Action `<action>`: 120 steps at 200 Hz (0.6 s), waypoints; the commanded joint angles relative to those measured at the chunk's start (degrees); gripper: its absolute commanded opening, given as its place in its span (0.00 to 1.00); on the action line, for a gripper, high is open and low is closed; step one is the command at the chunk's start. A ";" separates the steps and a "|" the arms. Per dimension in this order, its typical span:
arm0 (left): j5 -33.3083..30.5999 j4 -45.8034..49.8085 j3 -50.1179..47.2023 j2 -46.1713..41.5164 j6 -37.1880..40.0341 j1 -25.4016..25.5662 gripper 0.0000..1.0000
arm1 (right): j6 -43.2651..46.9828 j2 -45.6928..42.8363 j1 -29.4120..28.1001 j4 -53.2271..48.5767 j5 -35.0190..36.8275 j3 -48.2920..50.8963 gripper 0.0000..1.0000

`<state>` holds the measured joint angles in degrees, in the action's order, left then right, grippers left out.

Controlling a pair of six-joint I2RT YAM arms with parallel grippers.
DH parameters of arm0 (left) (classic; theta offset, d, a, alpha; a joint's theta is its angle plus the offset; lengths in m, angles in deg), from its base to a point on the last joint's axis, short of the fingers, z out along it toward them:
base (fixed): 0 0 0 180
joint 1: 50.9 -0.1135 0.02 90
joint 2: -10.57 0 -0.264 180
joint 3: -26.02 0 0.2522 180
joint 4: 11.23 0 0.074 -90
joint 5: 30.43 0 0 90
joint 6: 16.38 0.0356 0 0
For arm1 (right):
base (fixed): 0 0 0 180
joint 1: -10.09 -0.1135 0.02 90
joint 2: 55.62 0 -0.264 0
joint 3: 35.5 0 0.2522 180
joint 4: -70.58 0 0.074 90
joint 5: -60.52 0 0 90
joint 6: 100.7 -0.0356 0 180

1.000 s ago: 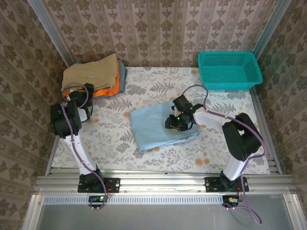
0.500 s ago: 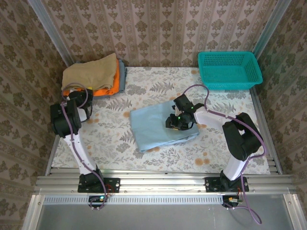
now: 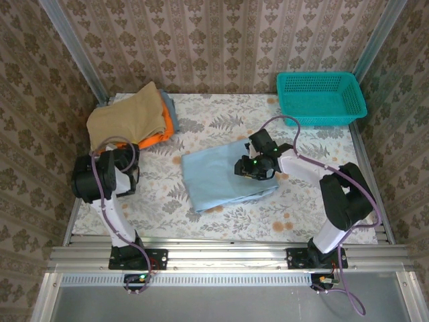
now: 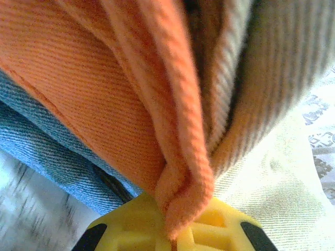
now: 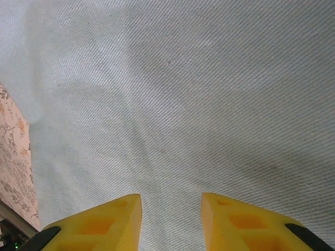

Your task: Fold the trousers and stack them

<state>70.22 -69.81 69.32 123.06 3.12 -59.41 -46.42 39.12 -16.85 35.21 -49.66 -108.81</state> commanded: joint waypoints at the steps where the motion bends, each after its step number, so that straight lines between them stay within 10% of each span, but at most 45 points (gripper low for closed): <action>1: 0.46 -1.58 -7.23 1.39 -2.67 1.64 0.00 | 1.26 -2.60 0.47 -0.01 -1.20 1.12 0.37; 75: 0.55 4.10 -13.08 -8.08 -0.92 6.56 0.01 | 1.67 -5.39 0.97 -1.68 -0.69 -0.19 0.37; 111: 0.47 4.13 -16.14 -12.39 -0.66 4.43 0.95 | 3.01 -6.48 1.58 -4.22 0.00 -2.68 0.42; 120: 1.13 4.78 -16.52 -14.25 -0.39 3.70 1.00 | 3.93 -6.87 1.84 -5.42 0.17 -3.68 0.45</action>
<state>69.66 -71.49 54.96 111.58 1.44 -54.10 -45.05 35.05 -15.78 33.44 -49.66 -108.79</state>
